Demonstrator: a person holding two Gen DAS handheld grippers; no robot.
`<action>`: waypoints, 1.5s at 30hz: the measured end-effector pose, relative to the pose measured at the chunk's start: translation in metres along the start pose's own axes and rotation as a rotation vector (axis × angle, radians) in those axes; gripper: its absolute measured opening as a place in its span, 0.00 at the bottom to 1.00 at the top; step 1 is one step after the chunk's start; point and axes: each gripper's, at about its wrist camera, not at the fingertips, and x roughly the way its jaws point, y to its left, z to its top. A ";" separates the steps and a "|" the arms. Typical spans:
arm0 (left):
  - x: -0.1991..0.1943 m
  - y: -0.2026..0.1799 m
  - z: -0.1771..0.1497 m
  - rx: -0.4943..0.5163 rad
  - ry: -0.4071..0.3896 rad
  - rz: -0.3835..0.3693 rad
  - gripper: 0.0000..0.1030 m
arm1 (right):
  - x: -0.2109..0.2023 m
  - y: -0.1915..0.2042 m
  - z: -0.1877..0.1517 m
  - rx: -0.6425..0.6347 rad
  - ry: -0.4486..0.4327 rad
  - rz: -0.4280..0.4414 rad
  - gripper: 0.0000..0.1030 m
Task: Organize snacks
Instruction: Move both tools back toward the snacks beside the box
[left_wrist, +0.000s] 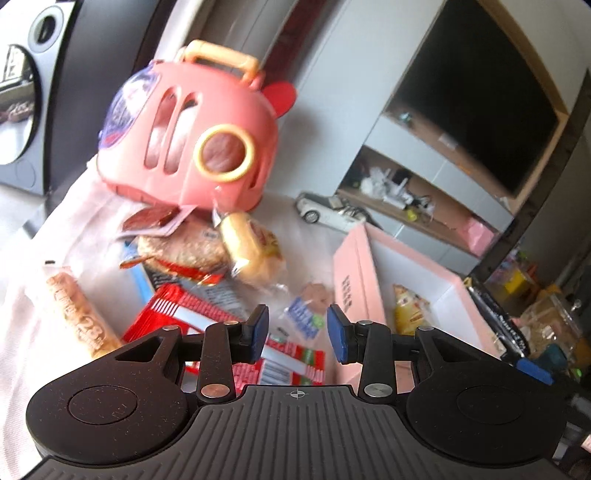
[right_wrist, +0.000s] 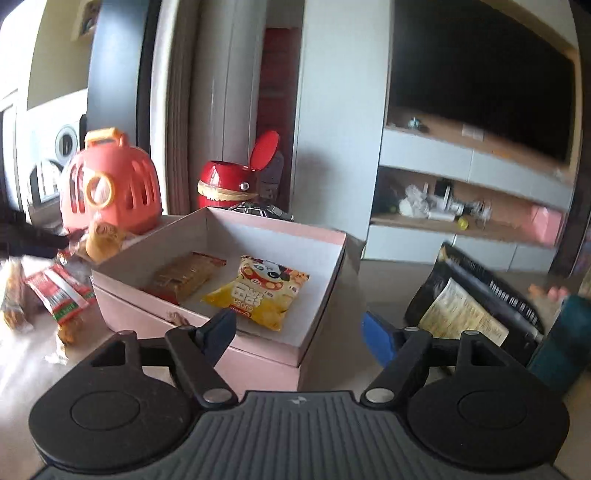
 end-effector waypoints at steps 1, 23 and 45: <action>0.002 0.000 0.001 0.003 -0.002 -0.009 0.38 | 0.003 -0.001 0.004 -0.002 0.007 0.003 0.74; 0.100 -0.018 0.015 0.270 0.240 0.054 0.33 | 0.031 0.006 -0.007 -0.074 0.109 0.068 0.71; 0.010 -0.010 -0.021 0.142 0.193 -0.107 0.21 | 0.028 0.030 -0.021 -0.055 0.160 0.109 0.72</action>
